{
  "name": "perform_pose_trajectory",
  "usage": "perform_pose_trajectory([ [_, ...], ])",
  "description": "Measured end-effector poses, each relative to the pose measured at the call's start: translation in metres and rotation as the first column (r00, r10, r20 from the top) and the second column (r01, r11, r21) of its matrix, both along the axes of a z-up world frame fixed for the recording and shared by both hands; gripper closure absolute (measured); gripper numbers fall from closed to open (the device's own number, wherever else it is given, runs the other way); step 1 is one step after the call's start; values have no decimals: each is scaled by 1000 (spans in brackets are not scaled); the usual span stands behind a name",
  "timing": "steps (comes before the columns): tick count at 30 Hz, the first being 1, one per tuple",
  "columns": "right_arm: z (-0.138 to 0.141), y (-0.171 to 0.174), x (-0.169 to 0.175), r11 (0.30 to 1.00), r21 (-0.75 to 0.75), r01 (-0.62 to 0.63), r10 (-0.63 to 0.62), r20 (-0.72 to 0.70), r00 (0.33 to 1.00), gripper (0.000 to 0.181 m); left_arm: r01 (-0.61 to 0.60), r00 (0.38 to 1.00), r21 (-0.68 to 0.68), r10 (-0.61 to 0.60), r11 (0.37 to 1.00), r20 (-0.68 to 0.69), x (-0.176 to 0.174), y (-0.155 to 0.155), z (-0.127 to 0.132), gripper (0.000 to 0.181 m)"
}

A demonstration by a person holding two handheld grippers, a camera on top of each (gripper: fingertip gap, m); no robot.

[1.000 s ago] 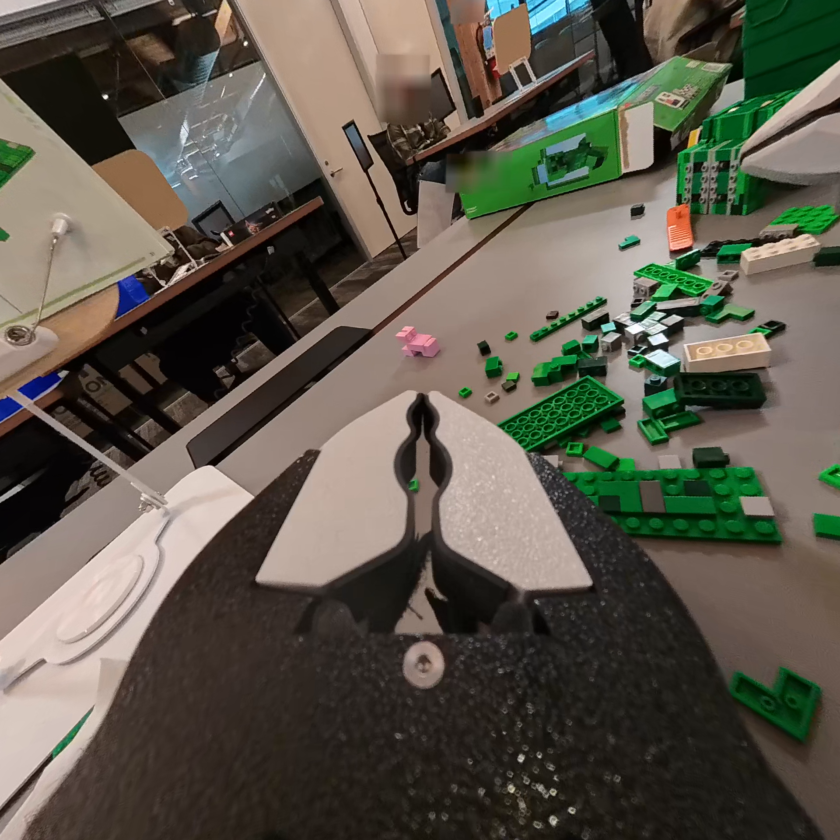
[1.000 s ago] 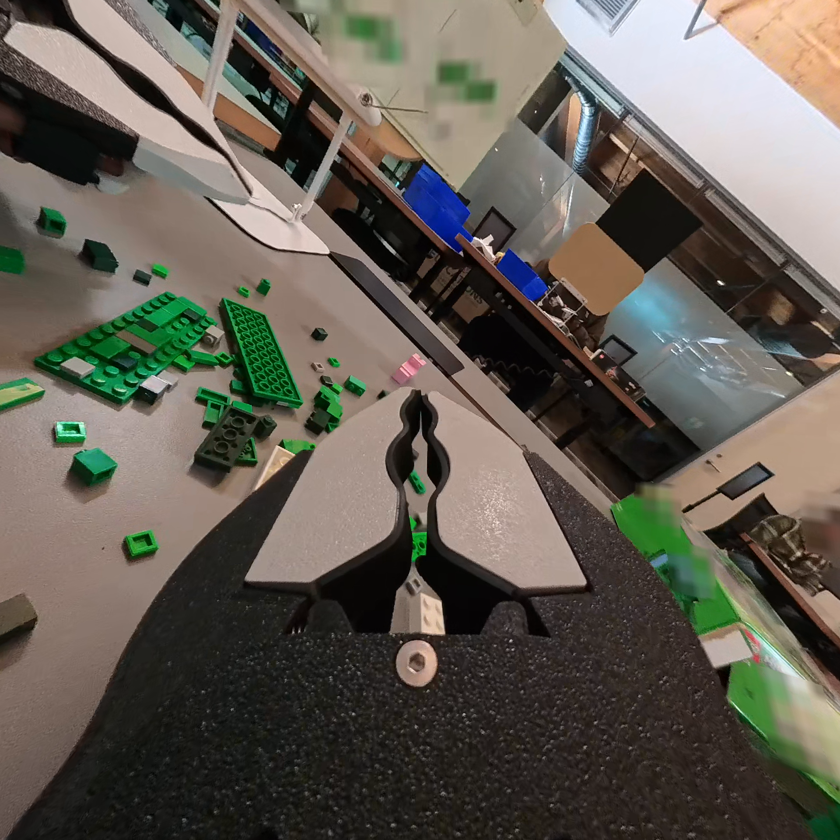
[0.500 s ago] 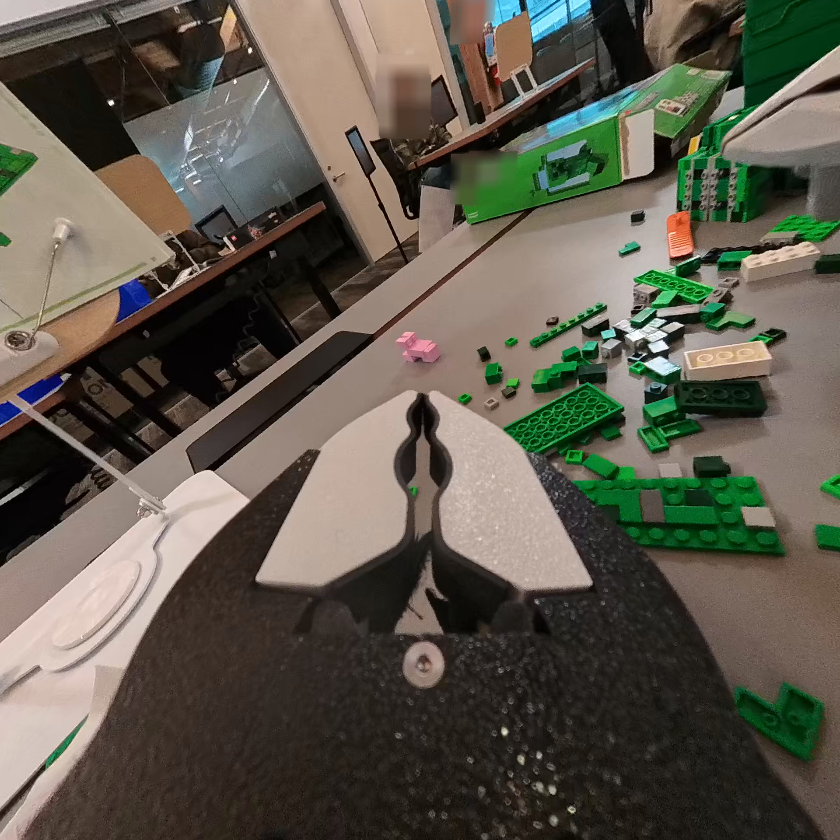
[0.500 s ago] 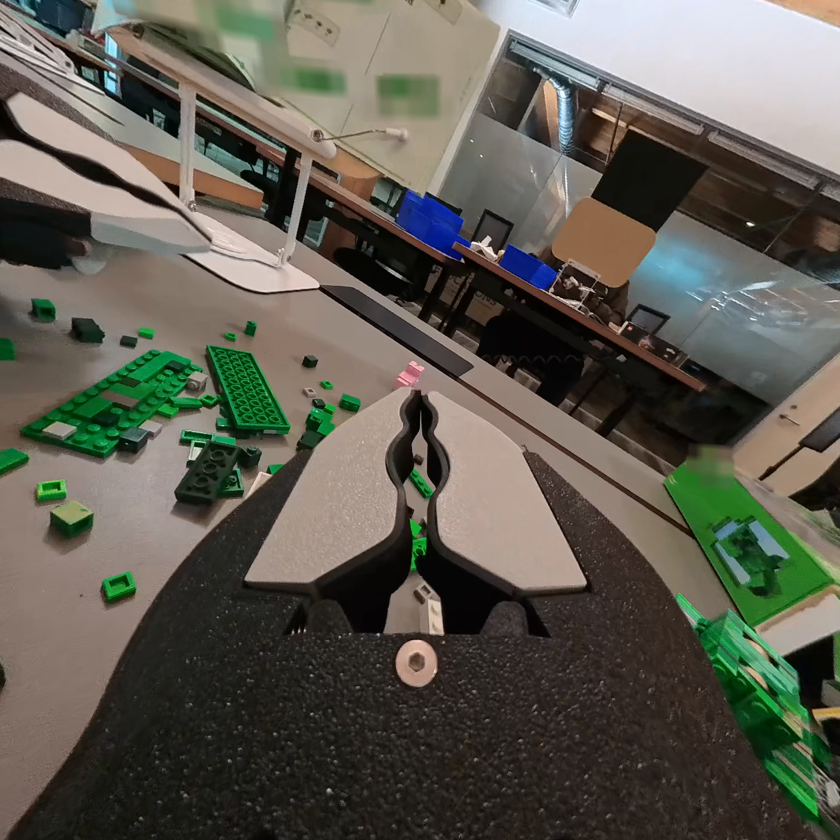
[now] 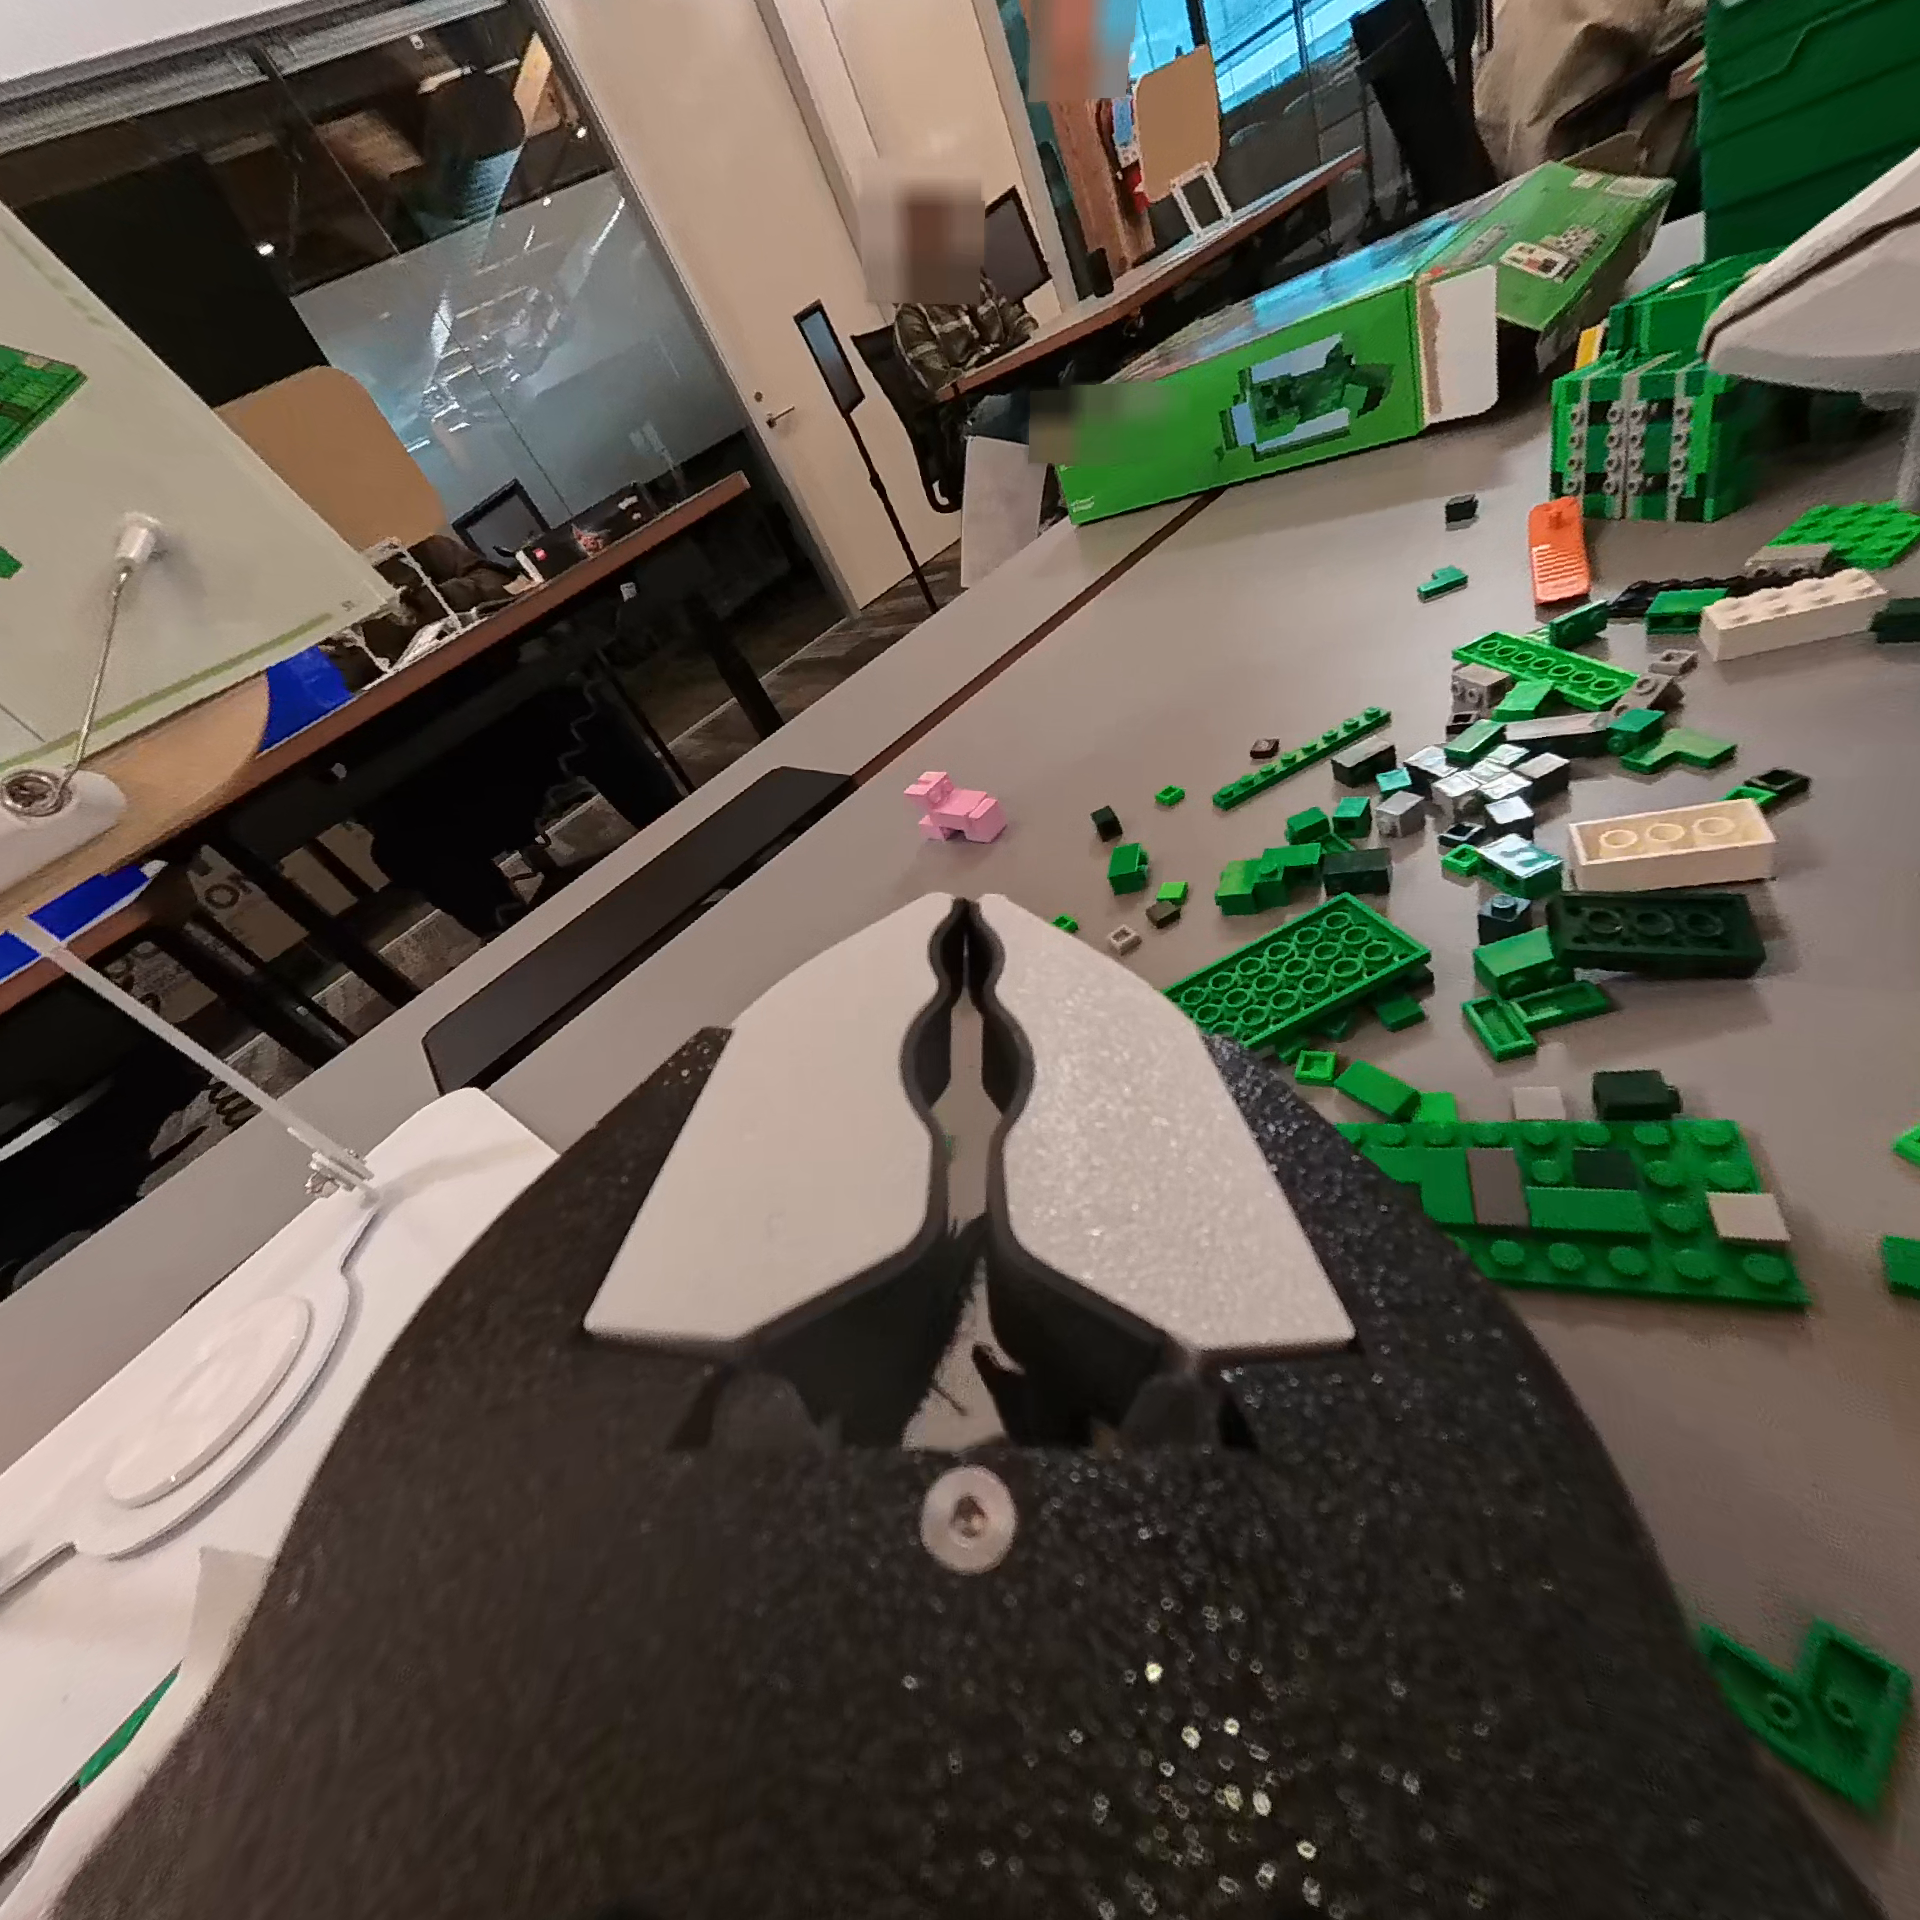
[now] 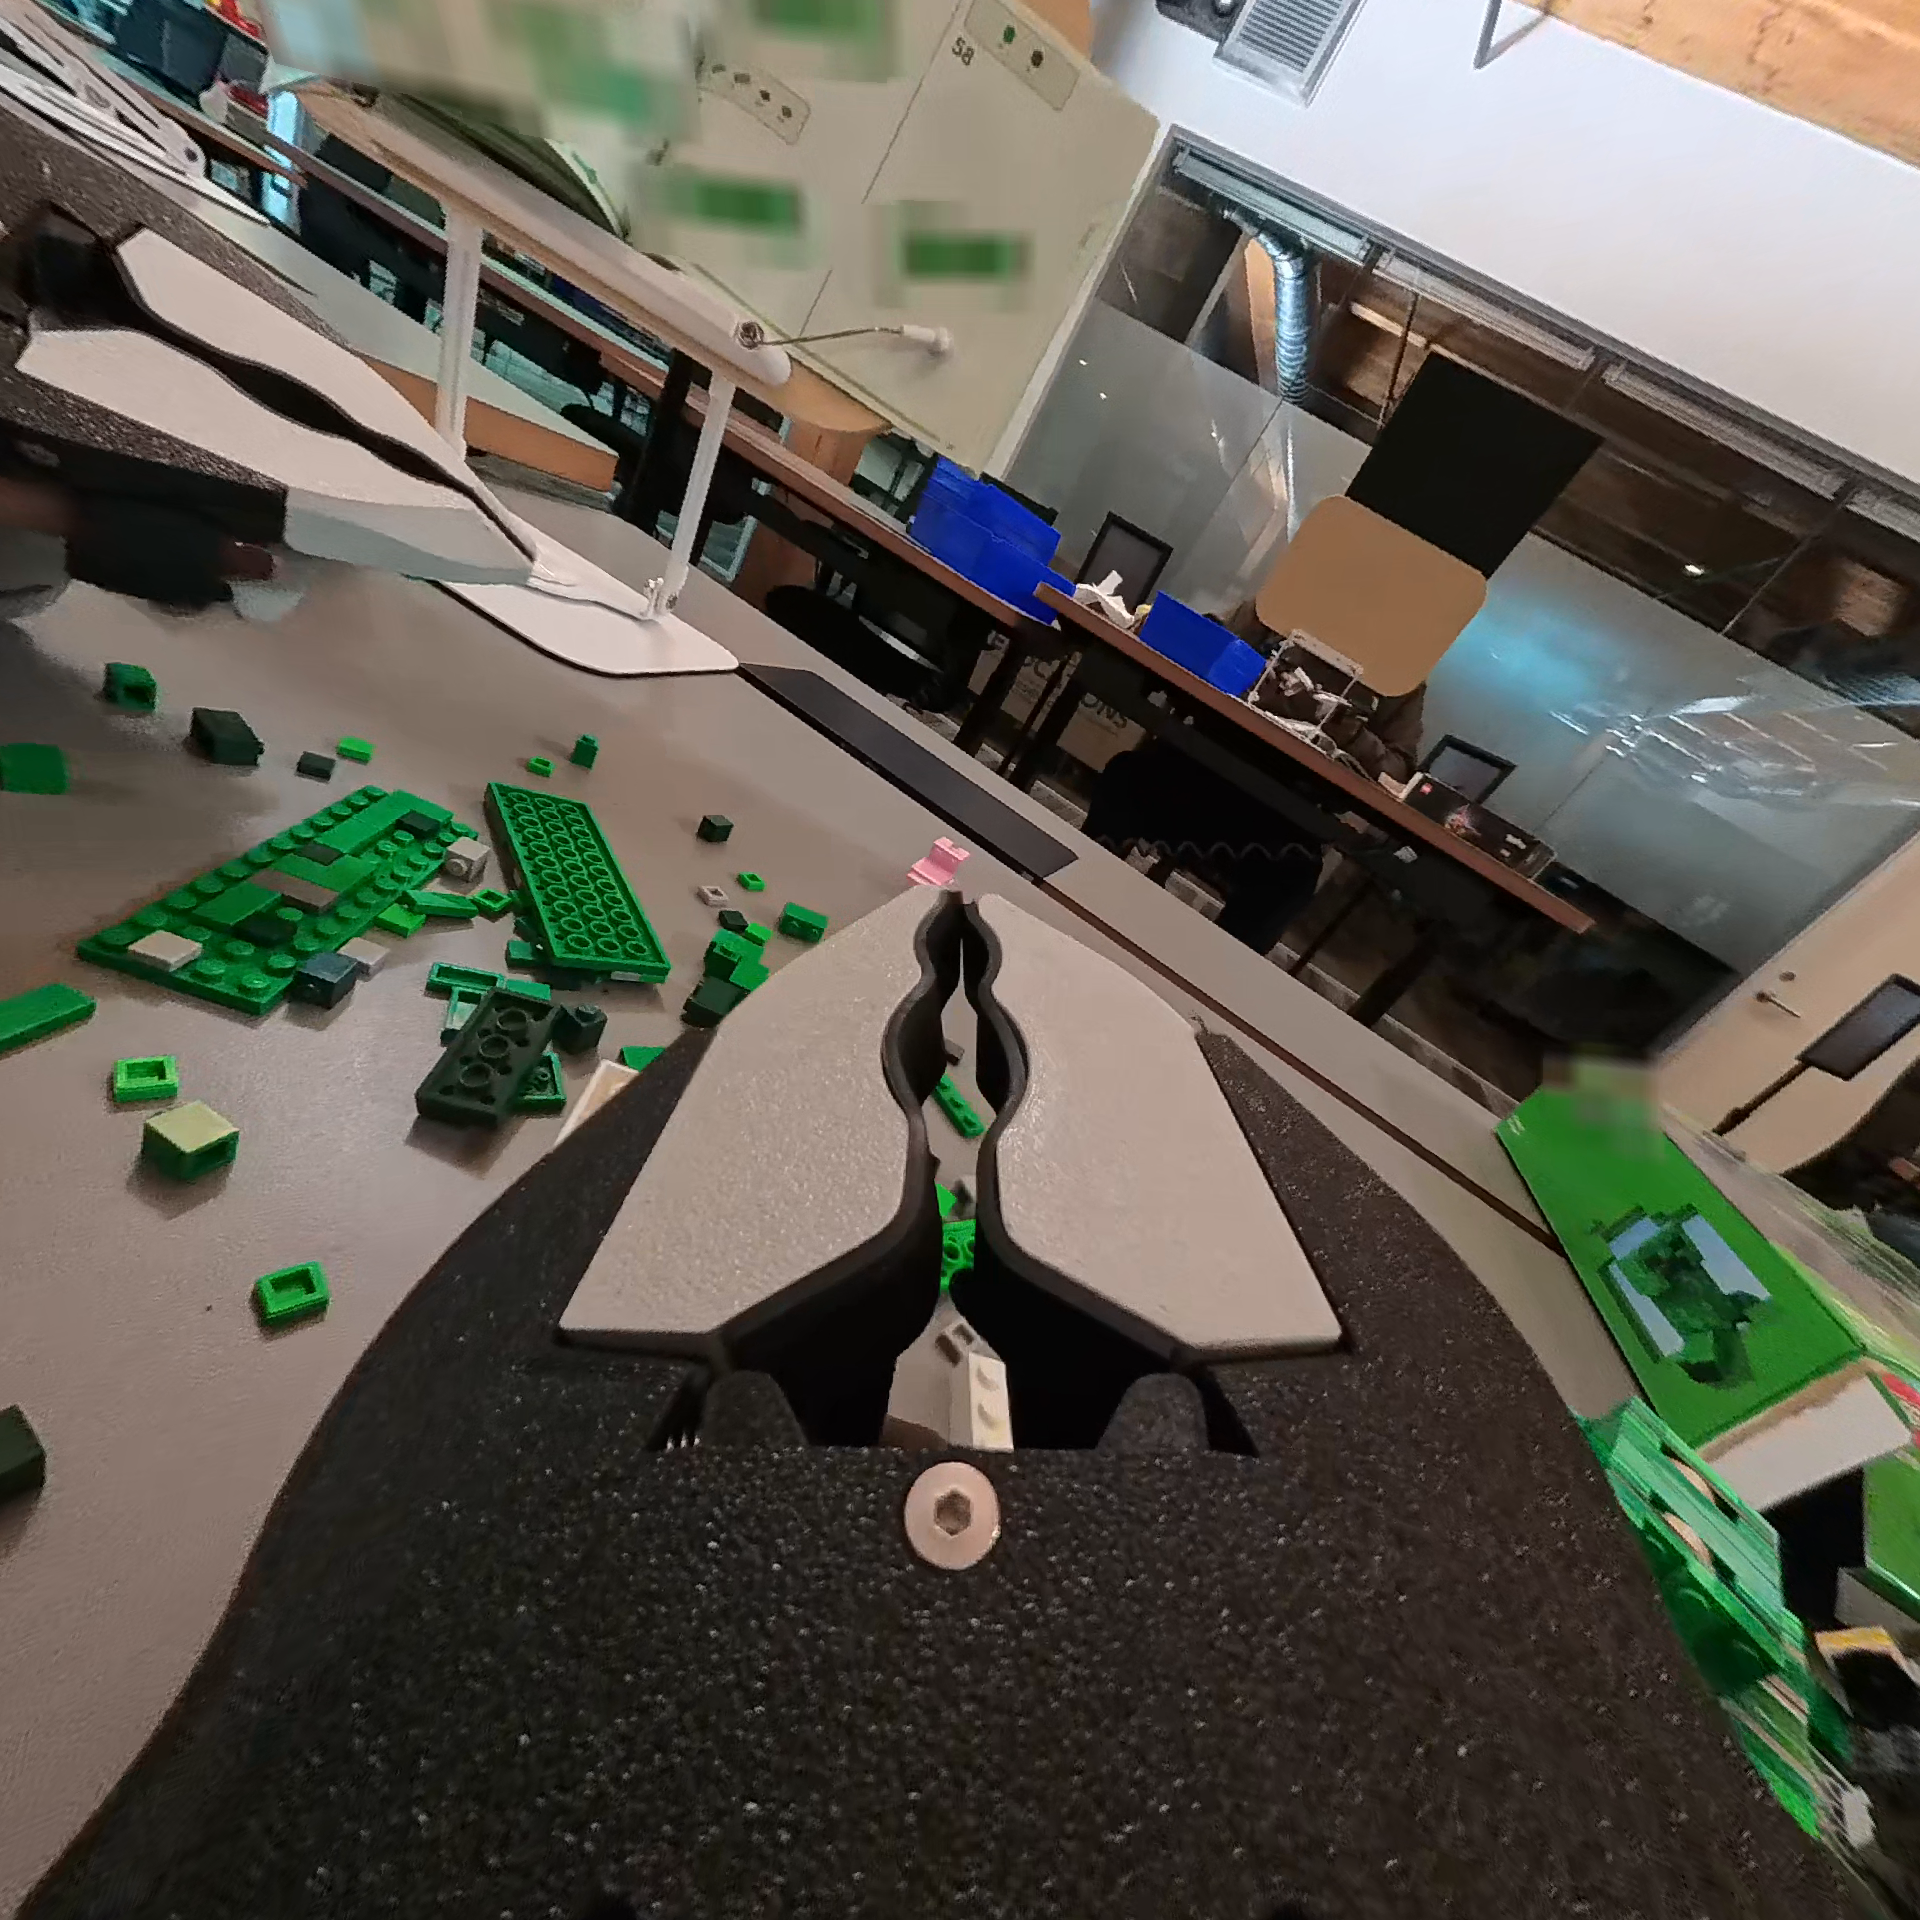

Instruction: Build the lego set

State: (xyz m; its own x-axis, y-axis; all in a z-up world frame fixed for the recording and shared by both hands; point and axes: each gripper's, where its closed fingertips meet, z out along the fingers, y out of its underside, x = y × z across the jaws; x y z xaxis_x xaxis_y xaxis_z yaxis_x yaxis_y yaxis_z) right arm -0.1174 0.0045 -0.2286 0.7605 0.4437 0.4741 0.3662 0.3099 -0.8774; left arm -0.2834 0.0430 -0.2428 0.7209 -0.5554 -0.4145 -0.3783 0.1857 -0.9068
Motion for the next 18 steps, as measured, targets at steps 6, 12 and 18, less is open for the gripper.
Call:
perform_pose_trajectory([
  [6,1,-3,-1,1000,-8,-26,26,-10,1000,181,93,988,-95,-80,991,132,1,-8,4,181],
  [12,-2,-23,-27,980,-53,-190,189,-7,982,181,68,984,-70,-55,995,171,-6,-7,10,181],
  [18,-17,-65,-87,796,-234,-558,590,96,802,148,37,992,-51,-31,998,121,-6,-6,8,181],
])
